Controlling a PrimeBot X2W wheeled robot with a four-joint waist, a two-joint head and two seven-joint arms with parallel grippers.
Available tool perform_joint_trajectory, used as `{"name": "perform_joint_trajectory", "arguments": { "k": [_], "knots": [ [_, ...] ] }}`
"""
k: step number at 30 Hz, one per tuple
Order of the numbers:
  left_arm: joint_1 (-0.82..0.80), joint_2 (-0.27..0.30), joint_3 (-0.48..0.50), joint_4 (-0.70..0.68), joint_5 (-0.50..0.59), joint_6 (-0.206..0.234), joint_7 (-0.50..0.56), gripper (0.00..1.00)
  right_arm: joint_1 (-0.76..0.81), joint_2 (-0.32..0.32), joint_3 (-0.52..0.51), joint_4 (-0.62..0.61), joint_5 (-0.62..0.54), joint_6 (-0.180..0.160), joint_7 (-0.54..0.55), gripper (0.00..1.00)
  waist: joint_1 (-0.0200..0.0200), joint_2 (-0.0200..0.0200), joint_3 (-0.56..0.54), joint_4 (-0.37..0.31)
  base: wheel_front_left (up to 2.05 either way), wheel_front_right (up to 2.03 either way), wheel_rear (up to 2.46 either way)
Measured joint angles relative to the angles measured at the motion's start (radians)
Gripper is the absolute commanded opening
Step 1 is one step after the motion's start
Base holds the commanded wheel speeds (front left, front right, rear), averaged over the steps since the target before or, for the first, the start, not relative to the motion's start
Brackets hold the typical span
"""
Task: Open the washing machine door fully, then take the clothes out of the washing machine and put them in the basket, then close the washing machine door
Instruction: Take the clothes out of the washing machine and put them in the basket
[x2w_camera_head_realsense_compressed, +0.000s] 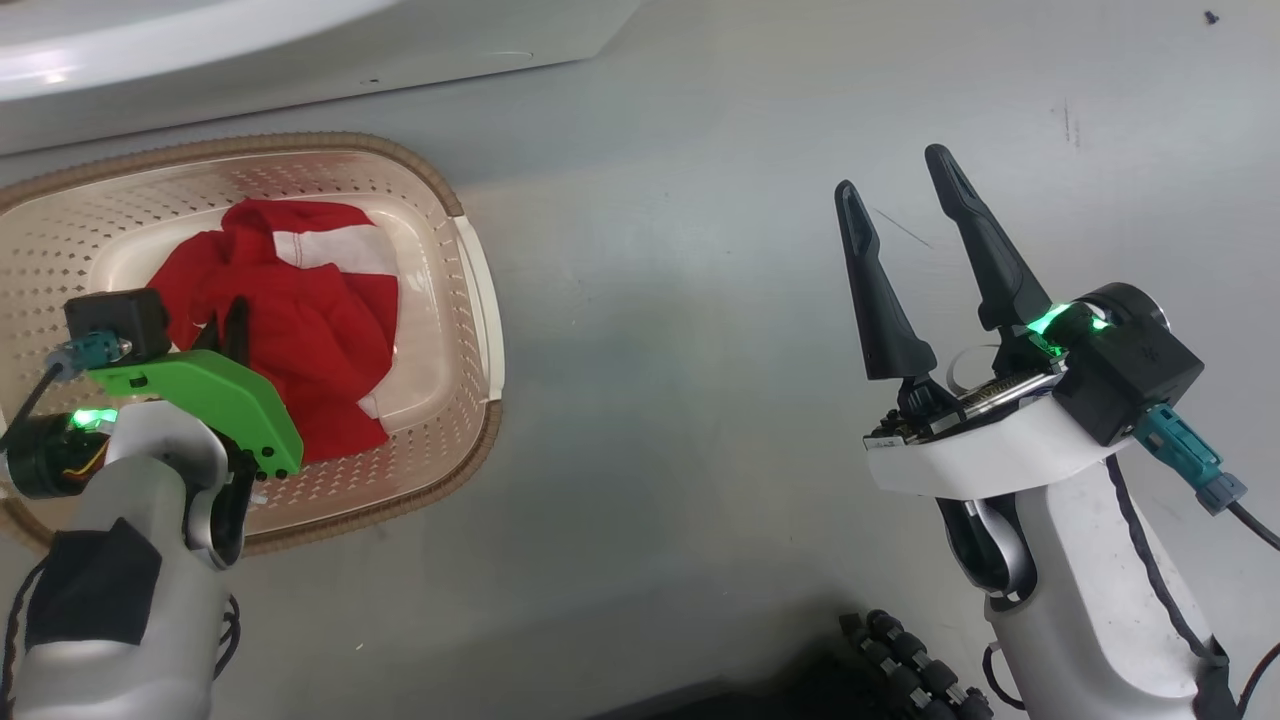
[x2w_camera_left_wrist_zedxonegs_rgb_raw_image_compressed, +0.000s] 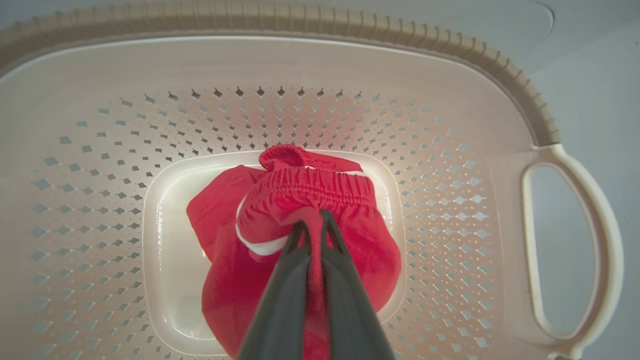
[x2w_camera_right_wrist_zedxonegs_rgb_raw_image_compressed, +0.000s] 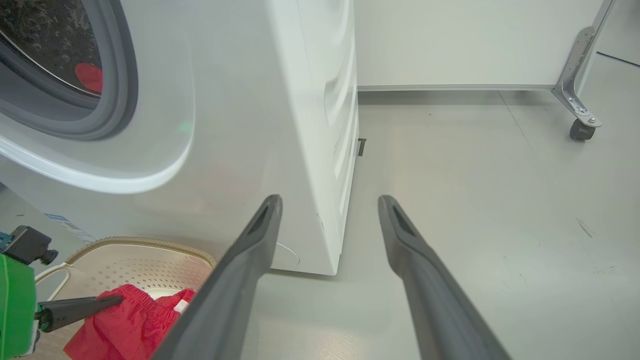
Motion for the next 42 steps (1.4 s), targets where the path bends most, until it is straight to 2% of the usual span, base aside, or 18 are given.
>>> {"name": "perform_joint_trajectory", "arguments": {
  "k": [11,12,13,14,23,35,42],
  "knots": [
    [-0.065,-0.008,0.013,0.109,-0.010,-0.019,-0.007,0.00,-0.018,0.000,0.000,0.007,0.007,-0.009,0.000,1.00,0.0000,0.0000,0.023,-0.010,0.00,0.00,0.00],
    [-0.071,-0.015,0.014,0.129,-0.010,-0.021,-0.015,0.46,-0.024,0.000,-0.002,0.009,0.006,-0.016,0.000,1.00,0.0000,0.0000,0.021,-0.008,0.00,0.00,0.00],
    [-0.075,-0.019,0.014,0.141,-0.010,-0.021,-0.018,0.46,-0.024,0.000,-0.003,0.012,0.006,-0.016,0.000,1.00,0.0001,0.0000,0.019,-0.007,0.00,0.00,0.00],
    [-0.076,-0.025,0.015,0.147,-0.010,-0.021,-0.027,1.00,-0.024,0.000,-0.006,0.015,0.006,-0.016,0.000,1.00,0.0000,0.0000,0.016,-0.005,0.00,0.00,0.00],
    [-0.085,-0.034,0.003,0.210,0.002,-0.021,-0.095,1.00,-0.024,0.000,-0.018,0.040,-0.001,-0.016,0.000,1.00,0.0000,0.0000,-0.023,0.014,0.00,0.00,0.00],
    [-0.095,-0.057,-0.048,0.200,0.067,-0.028,-0.275,1.00,-0.017,0.000,-0.047,0.081,-0.042,-0.015,0.000,1.00,0.0000,0.0000,-0.119,0.047,0.00,0.00,0.00],
    [-0.089,-0.069,-0.048,0.155,0.072,-0.036,-0.292,1.00,0.018,0.000,-0.079,0.104,-0.058,-0.015,0.000,1.00,0.0001,0.0000,-0.193,0.075,0.00,0.00,0.00]
  ]
}}
